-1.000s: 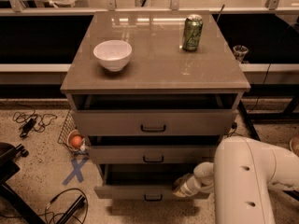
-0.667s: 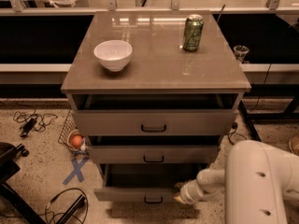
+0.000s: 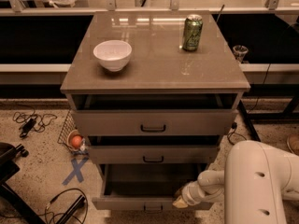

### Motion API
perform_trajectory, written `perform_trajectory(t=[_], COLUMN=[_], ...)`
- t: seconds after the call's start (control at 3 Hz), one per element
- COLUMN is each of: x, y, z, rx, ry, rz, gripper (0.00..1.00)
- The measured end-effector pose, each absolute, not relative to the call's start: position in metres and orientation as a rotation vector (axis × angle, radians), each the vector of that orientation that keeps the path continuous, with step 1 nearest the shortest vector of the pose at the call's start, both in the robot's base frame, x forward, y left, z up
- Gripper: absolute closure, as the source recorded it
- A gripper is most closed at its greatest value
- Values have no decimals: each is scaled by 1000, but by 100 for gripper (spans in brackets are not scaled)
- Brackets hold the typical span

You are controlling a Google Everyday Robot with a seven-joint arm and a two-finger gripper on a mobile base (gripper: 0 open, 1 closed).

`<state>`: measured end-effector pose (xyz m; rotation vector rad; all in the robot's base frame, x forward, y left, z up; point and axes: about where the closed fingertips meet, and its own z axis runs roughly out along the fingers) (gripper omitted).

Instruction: Open bottom drawer

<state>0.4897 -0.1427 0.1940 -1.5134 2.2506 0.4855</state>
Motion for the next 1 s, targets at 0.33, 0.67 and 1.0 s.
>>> perform_trajectory(t=[0.33, 0.67, 1.0], x=[441, 431, 431], y=[-145, -146, -146], z=[192, 192, 192], rx=[-1487, -1480, -1480], ry=[2244, 2242, 2242], rz=[545, 560, 560], gripper=[100, 100, 100])
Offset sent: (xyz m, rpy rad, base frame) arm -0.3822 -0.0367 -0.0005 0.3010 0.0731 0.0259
